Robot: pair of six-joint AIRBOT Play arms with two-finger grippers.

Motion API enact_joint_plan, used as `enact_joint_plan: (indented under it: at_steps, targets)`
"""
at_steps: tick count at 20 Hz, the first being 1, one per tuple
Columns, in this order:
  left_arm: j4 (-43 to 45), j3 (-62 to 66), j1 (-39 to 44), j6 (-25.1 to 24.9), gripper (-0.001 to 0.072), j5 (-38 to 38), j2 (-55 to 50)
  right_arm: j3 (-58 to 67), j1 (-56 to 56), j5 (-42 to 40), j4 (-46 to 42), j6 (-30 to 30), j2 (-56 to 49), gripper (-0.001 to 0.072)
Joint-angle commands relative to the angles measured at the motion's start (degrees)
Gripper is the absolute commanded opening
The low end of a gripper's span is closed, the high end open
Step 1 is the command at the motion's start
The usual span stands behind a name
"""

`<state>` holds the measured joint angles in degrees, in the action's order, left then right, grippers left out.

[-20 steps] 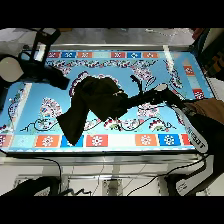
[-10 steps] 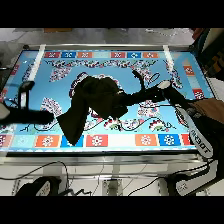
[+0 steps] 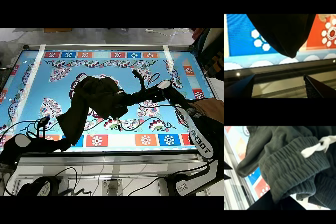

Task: Fold the clothes and pants, and hang the long-sleeved shirts on hangers.

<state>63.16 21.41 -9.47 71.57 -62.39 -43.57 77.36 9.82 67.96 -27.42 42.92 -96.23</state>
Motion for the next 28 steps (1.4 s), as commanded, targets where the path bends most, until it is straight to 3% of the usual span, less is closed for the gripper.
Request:
enact_joint_plan:
  at_steps: [1, 7, 9, 12, 14, 16, 20, 24, 28]
  targets:
    - [-6.1, -2.8, 1.0, -3.6, 0.0693, 6.3, -2.9, 0.0, 0.1, 0.0, 0.0, 0.0, 0.0, 0.0047]
    - [-16.4, -2.8, 6.0, -9.7, 0.0682, 16.7, -11.6, 0.0, 0.1, -0.1, 0.0, 0.0, 0.0, 0.0047]
    - [-16.7, -2.8, 7.6, -9.7, 0.0486, 17.6, -13.4, 0.0, 0.1, -0.1, 0.0, 0.0, 0.0, 0.0047]
    - [-16.9, -2.6, 8.1, -10.5, 0.0339, 18.0, -13.5, 0.0, 0.1, 0.0, 0.0, 0.0, 0.0, 0.0047]
    - [-16.9, -1.7, 8.1, -10.5, 0.0128, 17.8, -13.5, 0.0, 0.1, 0.0, 0.0, 0.0, 0.0, 0.0047]
    - [-16.9, 0.2, 8.0, -10.5, 0.002, 17.1, -13.5, 0.0, 0.0, -0.2, 0.0, 0.0, 0.1, 0.0047]
    - [-16.5, 11.4, 5.0, -10.1, 0.0019, 17.0, -13.5, 0.8, -2.9, -6.4, -1.9, 4.0, 2.6, 0.0047]
    - [-13.7, 29.8, -6.6, -1.2, 0.0017, 21.5, -13.5, 7.3, -9.8, -12.2, -11.6, 11.3, 8.2, 0.0047]
    - [-13.5, 45.8, -18.6, 4.5, 0.0015, 25.9, -14.8, 13.2, -19.5, -18.5, -23.0, 21.7, 14.8, 0.0047]
